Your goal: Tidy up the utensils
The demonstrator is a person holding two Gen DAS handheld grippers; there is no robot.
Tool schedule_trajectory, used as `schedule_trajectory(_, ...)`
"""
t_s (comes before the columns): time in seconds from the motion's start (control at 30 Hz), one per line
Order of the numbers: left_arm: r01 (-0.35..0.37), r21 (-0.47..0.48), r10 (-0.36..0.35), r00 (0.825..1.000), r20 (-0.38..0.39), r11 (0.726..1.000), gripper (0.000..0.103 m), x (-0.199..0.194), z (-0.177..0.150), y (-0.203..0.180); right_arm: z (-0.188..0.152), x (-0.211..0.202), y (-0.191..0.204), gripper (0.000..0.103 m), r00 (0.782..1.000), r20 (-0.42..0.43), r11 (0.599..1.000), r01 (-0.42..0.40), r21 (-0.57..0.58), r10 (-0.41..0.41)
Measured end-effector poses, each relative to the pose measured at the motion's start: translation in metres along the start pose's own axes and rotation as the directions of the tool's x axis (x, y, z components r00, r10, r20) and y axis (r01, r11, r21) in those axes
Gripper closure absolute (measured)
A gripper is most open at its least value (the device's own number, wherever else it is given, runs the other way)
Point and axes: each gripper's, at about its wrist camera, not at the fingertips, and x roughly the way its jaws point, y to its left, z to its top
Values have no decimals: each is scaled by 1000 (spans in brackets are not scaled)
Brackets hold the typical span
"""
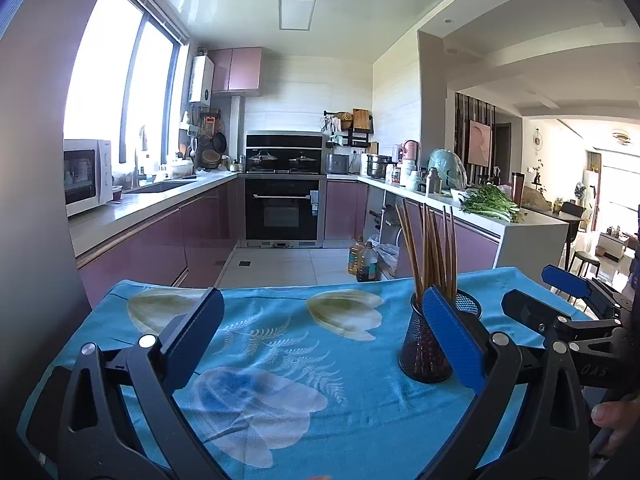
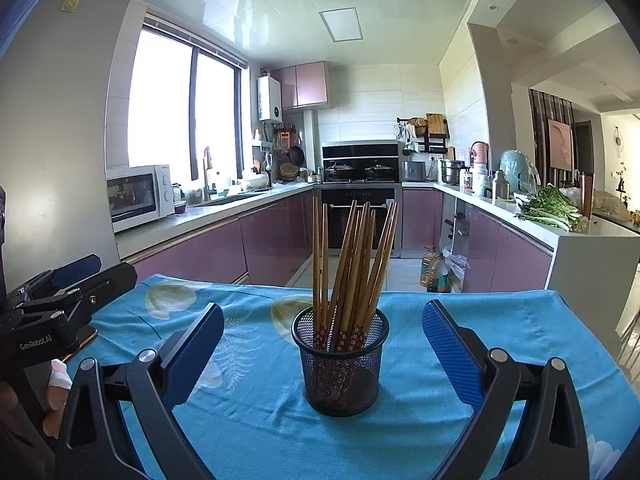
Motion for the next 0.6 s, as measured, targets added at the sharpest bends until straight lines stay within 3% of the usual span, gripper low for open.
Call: schedule_trajectory(0.6,-48,8,48,998,51,999,5,-17,1,-1,0,-7,4,7,1000,13,1000,15,10,-15)
